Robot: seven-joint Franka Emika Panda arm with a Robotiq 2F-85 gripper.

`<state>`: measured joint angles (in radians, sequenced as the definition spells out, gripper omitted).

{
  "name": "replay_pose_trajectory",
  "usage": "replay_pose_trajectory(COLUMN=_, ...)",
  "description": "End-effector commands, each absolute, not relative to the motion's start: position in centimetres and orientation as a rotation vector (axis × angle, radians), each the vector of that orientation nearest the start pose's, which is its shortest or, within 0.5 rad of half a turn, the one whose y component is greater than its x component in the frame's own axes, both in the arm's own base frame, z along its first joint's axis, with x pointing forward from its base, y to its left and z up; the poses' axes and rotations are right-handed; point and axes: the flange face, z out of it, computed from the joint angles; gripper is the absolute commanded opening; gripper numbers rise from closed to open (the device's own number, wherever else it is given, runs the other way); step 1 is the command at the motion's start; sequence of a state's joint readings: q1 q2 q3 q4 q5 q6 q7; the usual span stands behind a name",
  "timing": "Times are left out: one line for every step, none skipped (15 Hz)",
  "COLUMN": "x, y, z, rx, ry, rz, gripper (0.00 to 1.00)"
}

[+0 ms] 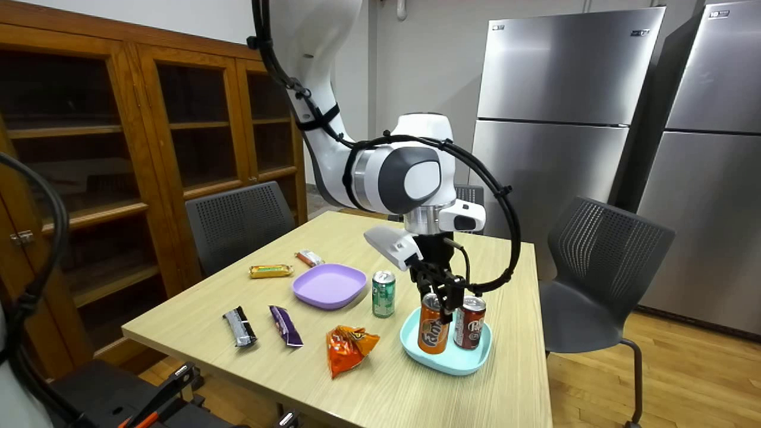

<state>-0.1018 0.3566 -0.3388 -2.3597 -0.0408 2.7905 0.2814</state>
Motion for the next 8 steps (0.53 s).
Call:
replay_pose_trajectory(x=49.1, y=-21.6, z=20.6, rx=-3.11, ry=0.964, rz=-0.161, gripper=0.4)
replay_pose_trajectory(x=49.7, y=-21.3, z=20.6, rx=-3.112, ry=0.95, rz=-0.172, gripper=0.4)
replay_pose_trajectory(x=50.5, y=-21.1, z=20.6, rx=-3.114, ry=0.936, rz=-0.183, gripper=0.4)
replay_pose_trajectory(x=51.2, y=-20.9, z=20.5, rx=-3.12, ry=0.924, rz=-0.201, gripper=0.4)
replay_pose_trajectory(x=52.1, y=-20.8, z=20.4, rx=-3.124, ry=0.916, rz=-0.214, gripper=0.4)
replay_pose_trajectory(x=52.7, y=-20.7, z=20.2, rx=-3.126, ry=0.908, rz=-0.226, gripper=0.4)
replay_pose_trajectory(x=53.5, y=-20.7, z=20.0, rx=-3.13, ry=0.9, rz=-0.233, gripper=0.4)
replay_pose_trajectory(x=54.1, y=-20.6, z=19.8, rx=-3.134, ry=0.891, rz=-0.237, gripper=0.4)
